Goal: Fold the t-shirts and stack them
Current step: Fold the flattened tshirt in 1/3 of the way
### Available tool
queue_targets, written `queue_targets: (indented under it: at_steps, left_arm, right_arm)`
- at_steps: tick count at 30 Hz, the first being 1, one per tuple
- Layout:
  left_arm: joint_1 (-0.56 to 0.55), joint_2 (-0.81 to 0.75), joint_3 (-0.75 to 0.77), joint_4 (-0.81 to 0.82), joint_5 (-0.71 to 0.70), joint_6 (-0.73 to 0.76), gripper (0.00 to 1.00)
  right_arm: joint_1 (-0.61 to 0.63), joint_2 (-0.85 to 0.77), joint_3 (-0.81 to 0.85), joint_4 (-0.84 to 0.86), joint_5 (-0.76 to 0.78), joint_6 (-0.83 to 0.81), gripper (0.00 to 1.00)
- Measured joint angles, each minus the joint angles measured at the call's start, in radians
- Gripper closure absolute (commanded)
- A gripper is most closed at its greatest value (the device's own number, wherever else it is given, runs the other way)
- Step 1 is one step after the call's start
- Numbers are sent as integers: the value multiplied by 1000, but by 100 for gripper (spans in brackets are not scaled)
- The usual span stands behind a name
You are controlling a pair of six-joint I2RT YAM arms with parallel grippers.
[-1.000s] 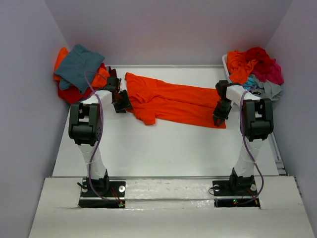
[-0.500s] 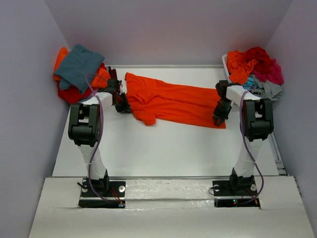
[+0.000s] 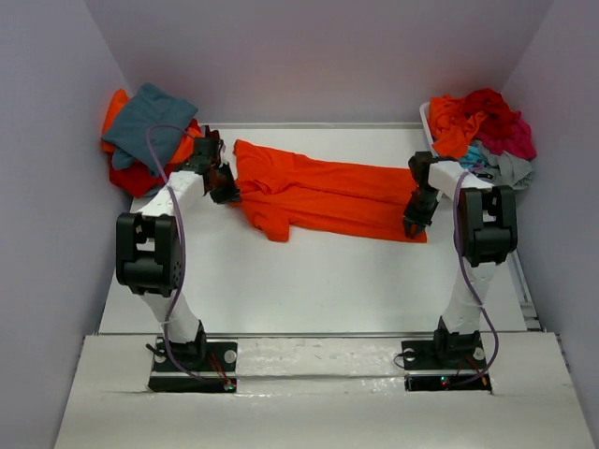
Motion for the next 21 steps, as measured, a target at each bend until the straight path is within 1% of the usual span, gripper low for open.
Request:
queue_targets:
  at_steps: [4, 5, 7, 8, 12, 14, 21]
  left_arm:
    - [0, -22, 42, -50, 0, 19, 84]
    - [0, -22, 52, -60, 0, 24, 81]
    - [0, -22, 64, -82, -3, 34, 69]
    - [0, -22, 69, -102, -9, 41, 56]
    - [-6, -22, 74, -158, -40, 61, 35]
    - [-8, -22, 74, -177, -50, 64, 33]
    - [-31, -22, 44, -196, -59, 76, 33]
  right_arm:
    - [0, 0, 0, 0, 0, 0, 75]
    - [0, 0, 0, 0, 0, 0, 75]
    - [0, 0, 0, 0, 0, 0, 75]
    - [0, 0, 0, 0, 0, 0, 75]
    - [0, 0, 0, 0, 0, 0, 75]
    - [0, 0, 0, 0, 0, 0, 75]
    - [0, 0, 0, 0, 0, 0, 75]
